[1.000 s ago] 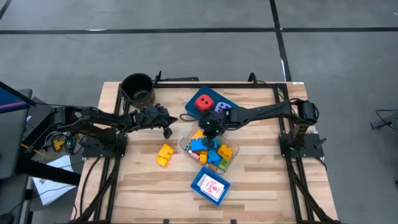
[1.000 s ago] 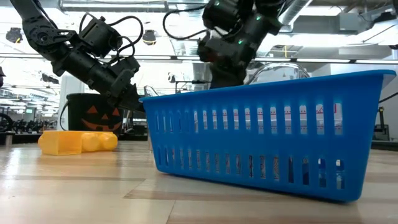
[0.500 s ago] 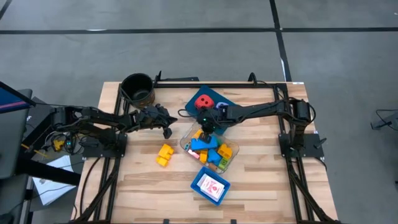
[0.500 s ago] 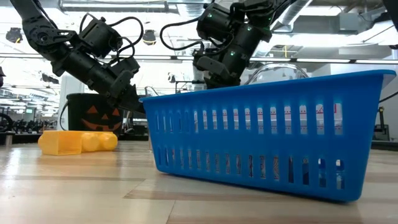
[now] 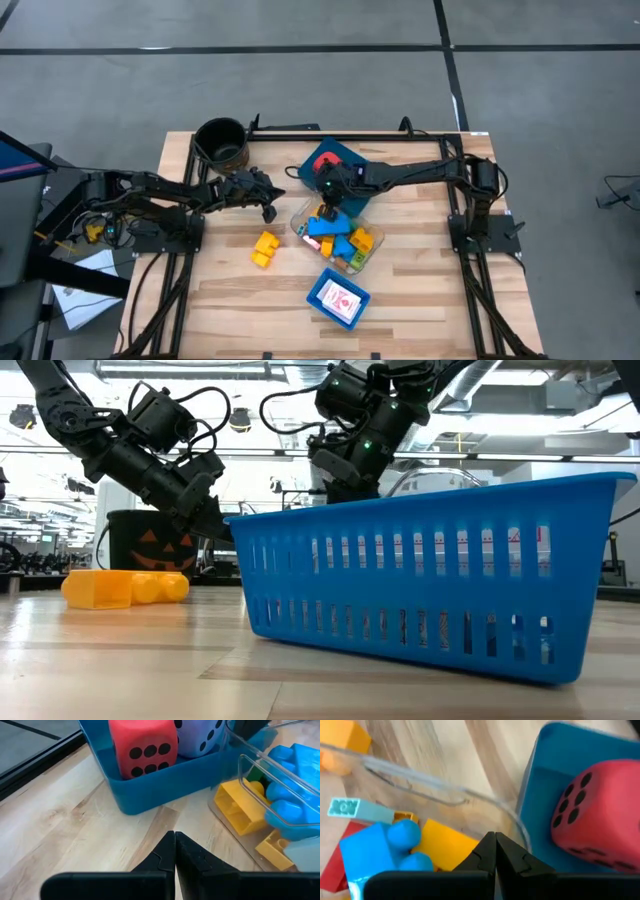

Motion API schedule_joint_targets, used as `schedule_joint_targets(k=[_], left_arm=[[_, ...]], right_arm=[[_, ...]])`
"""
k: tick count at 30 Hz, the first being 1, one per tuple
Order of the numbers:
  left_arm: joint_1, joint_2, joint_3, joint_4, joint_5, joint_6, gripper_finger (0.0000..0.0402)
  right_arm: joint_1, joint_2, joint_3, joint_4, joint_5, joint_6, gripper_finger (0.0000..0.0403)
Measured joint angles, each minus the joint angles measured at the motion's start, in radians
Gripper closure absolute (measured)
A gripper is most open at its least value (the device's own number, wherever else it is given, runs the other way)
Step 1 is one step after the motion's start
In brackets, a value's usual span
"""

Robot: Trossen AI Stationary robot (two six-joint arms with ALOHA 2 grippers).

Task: Pick & Place Toys
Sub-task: Adjust the transparent bin

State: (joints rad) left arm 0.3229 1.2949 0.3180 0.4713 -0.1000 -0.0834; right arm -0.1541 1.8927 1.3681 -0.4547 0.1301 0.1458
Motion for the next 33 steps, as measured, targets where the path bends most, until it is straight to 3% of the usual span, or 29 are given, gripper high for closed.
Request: schedule_joint_targets(k=[10, 15, 20, 25, 30, 33], left_arm=[[0.0, 0.0, 0.0, -0.001, 0.0, 0.0, 0.0402], [0.0, 0.0, 0.0, -0.03, 0.0, -0.001, 0.0402], [-0.003, 0.0, 0.0, -0.037, 0.0, -0.003, 0.0402], [-0.003, 0.0, -0.001, -0.031, 0.0, -0.003, 0.0401], [-0.003, 0.0, -0.001, -0.019, 0.0, -0.009, 0.0402], [-0.003, 0.0, -0.001, -0.019, 0.0, -0.011, 0.0402]], right_arm=[[0.032, -0.013, 0.063, -0.129, 0.003, -0.005, 0.0403], [0.14, -0.025, 0.063, -0.256, 0.008, 0.108, 0.0403], [0.273, -0.042, 0.064, -0.35, 0.125, 0.25, 0.0403], [0.372, -0.059, 0.065, -0.413, 0.141, 0.378, 0.0403], [0.395, -0.059, 0.063, -0.563, 0.207, 0.49, 0.0403], [0.372, -0.059, 0.044, -0.562, 0.217, 0.496, 0.0403]])
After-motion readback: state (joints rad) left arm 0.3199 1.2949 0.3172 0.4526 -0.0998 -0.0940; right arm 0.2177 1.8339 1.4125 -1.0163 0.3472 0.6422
